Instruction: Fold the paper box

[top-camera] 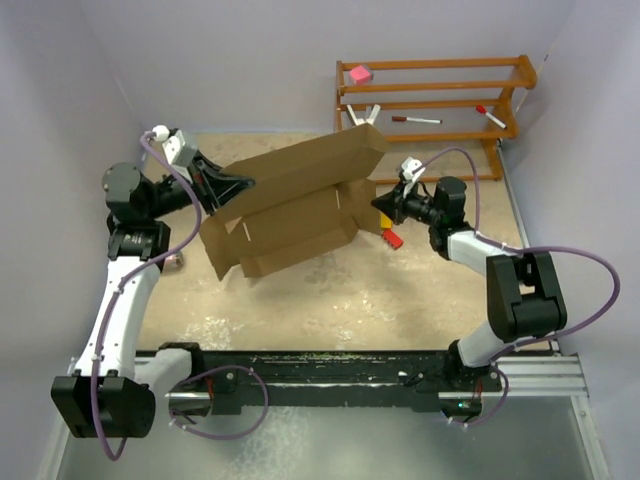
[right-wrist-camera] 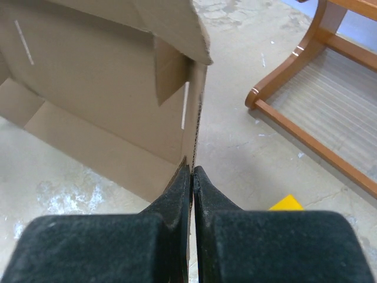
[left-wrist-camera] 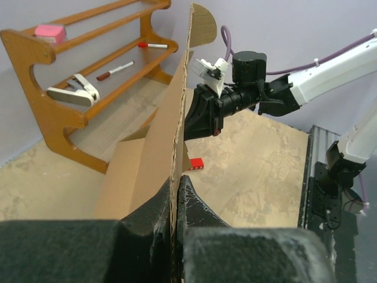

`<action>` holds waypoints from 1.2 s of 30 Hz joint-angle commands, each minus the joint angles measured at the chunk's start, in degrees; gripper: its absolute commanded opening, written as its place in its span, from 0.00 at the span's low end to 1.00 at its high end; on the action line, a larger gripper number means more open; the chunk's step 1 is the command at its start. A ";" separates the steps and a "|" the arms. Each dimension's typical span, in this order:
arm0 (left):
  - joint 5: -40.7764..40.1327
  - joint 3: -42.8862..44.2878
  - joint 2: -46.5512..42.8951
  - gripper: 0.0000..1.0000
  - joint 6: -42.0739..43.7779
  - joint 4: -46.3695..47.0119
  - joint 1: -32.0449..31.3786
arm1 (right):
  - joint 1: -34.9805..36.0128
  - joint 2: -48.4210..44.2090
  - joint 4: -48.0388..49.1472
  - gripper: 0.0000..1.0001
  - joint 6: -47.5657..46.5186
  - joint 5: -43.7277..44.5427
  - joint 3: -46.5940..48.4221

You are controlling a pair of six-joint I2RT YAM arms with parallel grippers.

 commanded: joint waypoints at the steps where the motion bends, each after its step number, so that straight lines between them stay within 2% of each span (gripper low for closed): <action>1: 0.66 -2.57 -1.11 0.04 -2.40 3.52 -0.23 | 0.10 -2.83 8.30 0.00 -1.63 -6.68 -3.11; 9: -0.01 -3.64 -1.79 0.04 -2.99 3.88 -0.24 | 0.21 -2.70 5.04 0.00 -2.53 -9.09 -3.84; 22: -1.72 -4.97 -3.75 0.04 -4.36 5.17 -0.23 | 1.80 -2.28 3.77 0.00 -2.85 -6.74 -4.74; 28: -1.15 -5.26 -2.60 0.04 -2.19 3.37 -0.23 | 3.52 -3.16 2.58 0.00 -5.84 -8.80 -4.69; 36: 0.69 -5.66 -3.30 0.04 1.40 -0.59 -0.23 | 4.36 -1.62 -6.13 0.11 -11.62 -13.34 -0.54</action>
